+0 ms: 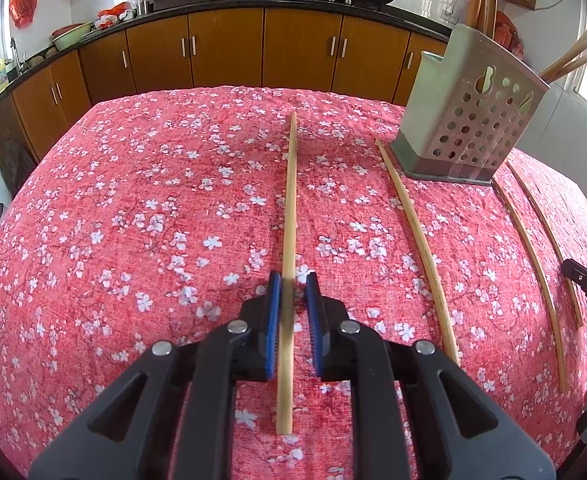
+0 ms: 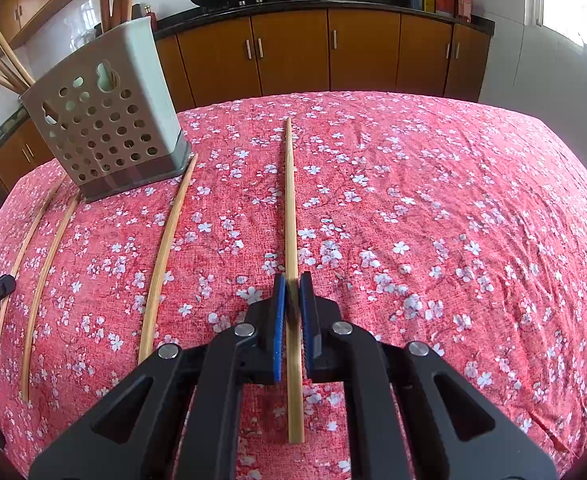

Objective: Organize utensils
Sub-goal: 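Close the right tool on a chopstick while the left tool closes on another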

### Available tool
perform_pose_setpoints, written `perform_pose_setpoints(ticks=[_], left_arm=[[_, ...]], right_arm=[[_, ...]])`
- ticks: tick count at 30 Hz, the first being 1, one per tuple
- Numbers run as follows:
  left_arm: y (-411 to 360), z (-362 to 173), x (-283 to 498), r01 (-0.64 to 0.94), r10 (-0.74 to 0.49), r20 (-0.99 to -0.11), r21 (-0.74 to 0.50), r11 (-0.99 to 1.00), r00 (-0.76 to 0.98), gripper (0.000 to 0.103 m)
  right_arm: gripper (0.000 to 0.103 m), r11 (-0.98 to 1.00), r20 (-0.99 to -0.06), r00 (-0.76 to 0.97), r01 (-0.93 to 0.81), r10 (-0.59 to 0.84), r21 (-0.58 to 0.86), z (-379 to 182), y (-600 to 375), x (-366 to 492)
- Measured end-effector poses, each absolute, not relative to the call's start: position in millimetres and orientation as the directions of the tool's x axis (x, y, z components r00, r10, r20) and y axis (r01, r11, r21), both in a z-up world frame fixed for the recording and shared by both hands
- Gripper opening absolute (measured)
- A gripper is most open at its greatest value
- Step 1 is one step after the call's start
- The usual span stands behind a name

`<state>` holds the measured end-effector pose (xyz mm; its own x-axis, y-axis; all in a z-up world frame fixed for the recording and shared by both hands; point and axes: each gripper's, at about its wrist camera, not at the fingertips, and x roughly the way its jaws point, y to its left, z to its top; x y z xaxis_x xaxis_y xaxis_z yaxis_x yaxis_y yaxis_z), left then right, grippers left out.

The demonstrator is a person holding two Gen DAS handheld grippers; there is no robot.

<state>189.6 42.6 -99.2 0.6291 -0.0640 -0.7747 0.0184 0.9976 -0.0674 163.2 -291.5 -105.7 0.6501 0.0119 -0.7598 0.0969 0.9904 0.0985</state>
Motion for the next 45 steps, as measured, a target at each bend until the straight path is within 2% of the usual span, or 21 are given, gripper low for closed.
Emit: perform_pose_setpoints(ticks=[39,45], left_arm=[[41.1,-98.9,189.9,0.022,-0.065,-0.775,-0.066,0.998,0.629,0.019],[37.5,-98.2,188.8,0.027,-0.044,-0.778,-0.034,0.999,0.627,0.020]], right_arm=[[0.009,0.990,-0.758,0.652,0.098,0.011,0.099,-105.5,-291.7,162.3],[0.009,0.990,-0.758,0.652,0.102,0.009,0.099,-105.3,-291.3,160.2]])
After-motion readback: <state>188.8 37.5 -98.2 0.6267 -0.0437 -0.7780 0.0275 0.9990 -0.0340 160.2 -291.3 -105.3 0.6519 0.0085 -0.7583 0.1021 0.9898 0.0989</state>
